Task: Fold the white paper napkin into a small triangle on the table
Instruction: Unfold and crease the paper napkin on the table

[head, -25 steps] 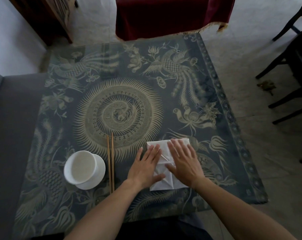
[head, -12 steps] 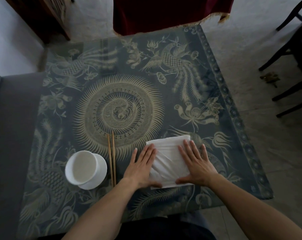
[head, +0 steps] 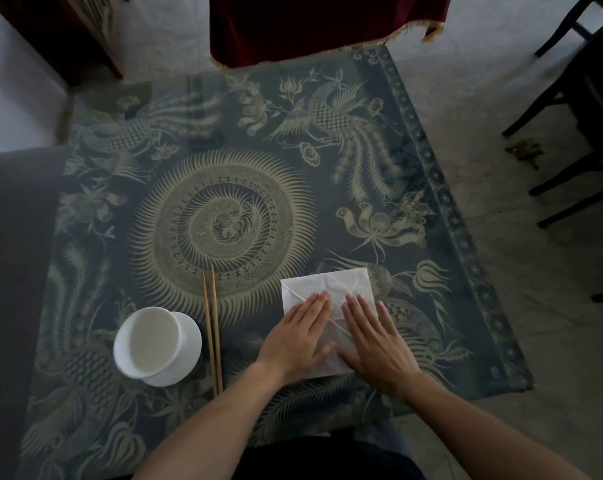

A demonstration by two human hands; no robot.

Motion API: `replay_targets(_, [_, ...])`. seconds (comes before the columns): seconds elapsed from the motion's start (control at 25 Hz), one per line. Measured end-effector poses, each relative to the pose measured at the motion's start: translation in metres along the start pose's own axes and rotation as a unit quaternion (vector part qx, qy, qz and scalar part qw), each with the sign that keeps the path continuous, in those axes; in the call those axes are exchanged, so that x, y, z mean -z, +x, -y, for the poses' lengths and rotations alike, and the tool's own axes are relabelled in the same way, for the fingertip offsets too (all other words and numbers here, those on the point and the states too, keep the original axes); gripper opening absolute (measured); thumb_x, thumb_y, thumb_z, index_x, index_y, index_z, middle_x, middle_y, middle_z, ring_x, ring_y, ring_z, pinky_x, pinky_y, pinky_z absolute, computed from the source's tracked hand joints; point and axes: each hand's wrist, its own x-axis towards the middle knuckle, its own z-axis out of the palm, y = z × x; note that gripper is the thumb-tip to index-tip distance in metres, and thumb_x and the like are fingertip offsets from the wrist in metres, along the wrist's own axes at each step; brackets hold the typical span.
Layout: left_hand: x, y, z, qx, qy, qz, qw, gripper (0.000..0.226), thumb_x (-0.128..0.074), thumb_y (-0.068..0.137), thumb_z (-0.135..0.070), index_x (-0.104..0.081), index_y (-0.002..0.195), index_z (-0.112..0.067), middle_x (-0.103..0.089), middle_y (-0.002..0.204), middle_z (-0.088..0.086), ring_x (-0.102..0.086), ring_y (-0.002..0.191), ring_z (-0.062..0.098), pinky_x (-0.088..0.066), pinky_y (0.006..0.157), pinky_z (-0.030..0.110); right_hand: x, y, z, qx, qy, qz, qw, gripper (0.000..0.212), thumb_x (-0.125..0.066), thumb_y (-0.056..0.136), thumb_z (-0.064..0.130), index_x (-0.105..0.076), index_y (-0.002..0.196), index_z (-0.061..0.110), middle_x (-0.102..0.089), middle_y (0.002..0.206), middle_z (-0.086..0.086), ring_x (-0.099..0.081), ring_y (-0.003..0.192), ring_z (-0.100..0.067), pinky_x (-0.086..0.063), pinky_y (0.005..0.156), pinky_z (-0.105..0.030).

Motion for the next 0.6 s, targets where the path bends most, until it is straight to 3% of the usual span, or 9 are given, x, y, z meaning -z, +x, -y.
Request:
replay_targets(0.12, [-0.004,0.018,-0.015,0.01,-0.007,0.009,1.0,0.068,-0.029,0.103,-0.043,-0.002,0.154,-0.007,0.006,0.162,0.008,0.008,0.15,0.018,-0.008,0.122,0.04,-0.002,0.006,0.004,-0.008,0.001,-0.013,1.0,0.069,-0.018,0.101,0.047,-0.009,0.152,0.001,-0.005,0.161,-0.017,0.003,0.148,-0.028,-0.007,0.116,-0.048])
replay_targets(0.32, [-0.009,0.024,-0.013,0.051,-0.001,0.019,0.999,0.067,-0.022,0.104,-0.045,0.006,0.153,-0.009,0.013,0.162,0.007,0.018,0.148,0.017,0.008,0.121,0.039,-0.008,0.012,0.0,-0.018,0.023,-0.03,0.999,0.065,-0.011,0.102,0.042,-0.004,0.152,0.002,-0.002,0.161,-0.017,0.004,0.148,-0.029,-0.007,0.118,-0.047])
replay_targets(0.44, [-0.01,0.03,-0.011,0.063,0.001,-0.005,0.998,0.067,-0.017,0.104,-0.046,0.003,0.154,-0.007,0.009,0.163,0.009,0.014,0.149,0.018,0.005,0.122,0.038,-0.011,0.022,0.005,-0.027,0.046,-0.051,0.997,0.063,-0.018,0.102,0.035,-0.001,0.152,0.002,0.0,0.161,-0.017,0.005,0.148,-0.027,-0.01,0.12,-0.048])
replay_targets(0.6, [-0.018,0.03,-0.011,0.089,-0.009,0.021,0.996,0.07,-0.007,0.101,-0.053,0.005,0.154,-0.008,0.01,0.163,0.009,0.015,0.149,0.018,-0.001,0.122,0.041,-0.017,0.029,0.007,-0.036,0.06,-0.038,0.997,0.064,-0.02,0.101,0.035,-0.003,0.152,0.002,0.0,0.161,-0.017,0.004,0.148,-0.028,-0.015,0.119,-0.049])
